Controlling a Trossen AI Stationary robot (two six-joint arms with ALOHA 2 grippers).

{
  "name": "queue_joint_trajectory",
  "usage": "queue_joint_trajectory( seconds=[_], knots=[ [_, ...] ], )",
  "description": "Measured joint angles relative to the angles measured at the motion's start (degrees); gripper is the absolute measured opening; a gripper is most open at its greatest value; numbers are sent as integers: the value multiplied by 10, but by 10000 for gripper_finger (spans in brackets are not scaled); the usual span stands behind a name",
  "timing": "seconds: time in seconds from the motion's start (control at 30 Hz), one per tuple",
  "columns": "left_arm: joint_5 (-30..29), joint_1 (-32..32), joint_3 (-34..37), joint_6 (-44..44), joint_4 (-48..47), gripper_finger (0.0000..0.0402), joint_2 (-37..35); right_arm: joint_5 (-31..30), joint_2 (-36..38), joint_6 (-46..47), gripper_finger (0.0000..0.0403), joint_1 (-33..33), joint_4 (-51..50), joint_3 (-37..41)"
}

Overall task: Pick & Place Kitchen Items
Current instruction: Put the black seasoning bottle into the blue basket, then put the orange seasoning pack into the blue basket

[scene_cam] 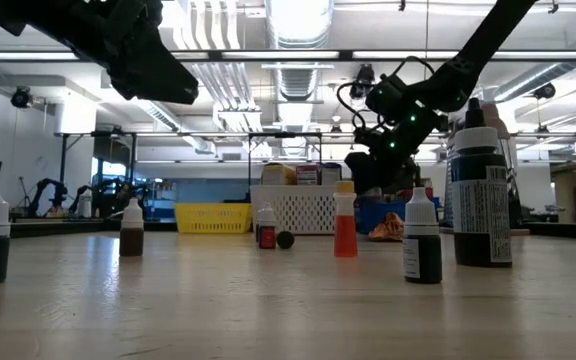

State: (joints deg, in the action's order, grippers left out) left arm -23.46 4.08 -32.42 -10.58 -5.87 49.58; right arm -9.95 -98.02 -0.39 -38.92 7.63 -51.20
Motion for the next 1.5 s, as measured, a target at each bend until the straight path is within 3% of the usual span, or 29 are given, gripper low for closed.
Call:
queue_joint_trajectory(
  seconds=[0.33, 0.5, 0.6, 0.7, 0.83, 0.9, 1.07, 1.17, 1.33, 1.5],
  knots=[
    [0, 0, 0, 0, 3, 312, 0, 0, 31, -25, 316, 0, 2, -8],
    [0, 0, 0, 0, 3, 312, 0, 29, 90, -81, 319, 13, -19, -28],
    [0, 0, 0, 0, 3, 312, 0, 56, 137, -146, 308, 38, -89, -56],
    [0, 0, 0, 0, 3, 312, 0, 66, 172, -194, 293, 72, -240, -96],
    [0, 0, 0, 6, 3, 312, 0, 65, 194, -202, 273, 135, -474, -144],
    [0, 0, 0, 15, 3, 312, 0, 64, 201, -184, 262, 176, -545, -155],
    [0, 0, 0, 17, 5, 312, 0, 46, 212, -130, 234, 285, -577, -133],
    [0, 0, 0, 18, 7, 312, 0, -10, 210, -124, 224, 340, -554, -105],
    [0, 0, 0, 18, 8, 312, 0, -42, 193, -249, 221, 387, -591, -86],
    [0, 0, 0, 14, 8, 312, 0, -57, 148, -336, 229, 385, -657, -87]
  ],
)
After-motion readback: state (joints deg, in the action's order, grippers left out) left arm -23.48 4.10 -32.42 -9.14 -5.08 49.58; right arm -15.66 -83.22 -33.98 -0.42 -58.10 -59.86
